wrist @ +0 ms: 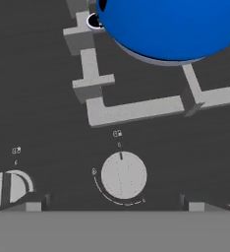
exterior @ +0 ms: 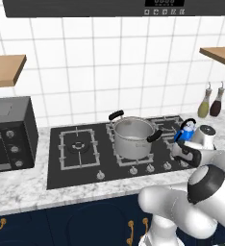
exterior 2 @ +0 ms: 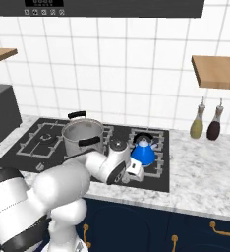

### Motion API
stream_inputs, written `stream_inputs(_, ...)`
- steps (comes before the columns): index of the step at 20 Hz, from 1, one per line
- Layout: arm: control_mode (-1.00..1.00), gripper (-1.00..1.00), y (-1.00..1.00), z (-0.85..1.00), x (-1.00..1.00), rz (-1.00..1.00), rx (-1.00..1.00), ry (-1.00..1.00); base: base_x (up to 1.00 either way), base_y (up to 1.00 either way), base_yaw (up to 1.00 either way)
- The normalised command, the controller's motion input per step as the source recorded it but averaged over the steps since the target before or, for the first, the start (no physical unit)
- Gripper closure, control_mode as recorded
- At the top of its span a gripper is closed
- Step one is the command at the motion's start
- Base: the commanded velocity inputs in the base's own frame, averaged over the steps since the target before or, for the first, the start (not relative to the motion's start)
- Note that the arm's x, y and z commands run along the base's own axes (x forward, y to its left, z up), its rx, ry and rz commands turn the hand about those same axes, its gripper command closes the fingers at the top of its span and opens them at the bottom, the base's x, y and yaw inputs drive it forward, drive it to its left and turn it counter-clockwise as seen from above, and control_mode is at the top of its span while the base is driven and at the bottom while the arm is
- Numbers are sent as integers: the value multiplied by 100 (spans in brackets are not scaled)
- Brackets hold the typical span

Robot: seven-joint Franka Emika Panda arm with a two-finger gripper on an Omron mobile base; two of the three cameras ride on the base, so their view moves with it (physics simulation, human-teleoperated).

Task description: Pick the kettle from the counter and place it on a stove burner. Then turn the burner on.

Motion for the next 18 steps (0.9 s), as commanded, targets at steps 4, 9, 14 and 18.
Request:
stream_inputs(4,-100,-100,-16,-17,28,0,0,1,0,0,0)
stream_inputs(9,-100,-100,0,-17,9,0,-3,2,0,0,0)
stream_inputs(14,-100,-100,0,-28,0,0,-6,3,0,0,0)
stream_inputs(18,-100,100,0,-5,0,0,0,0,0,0,0)
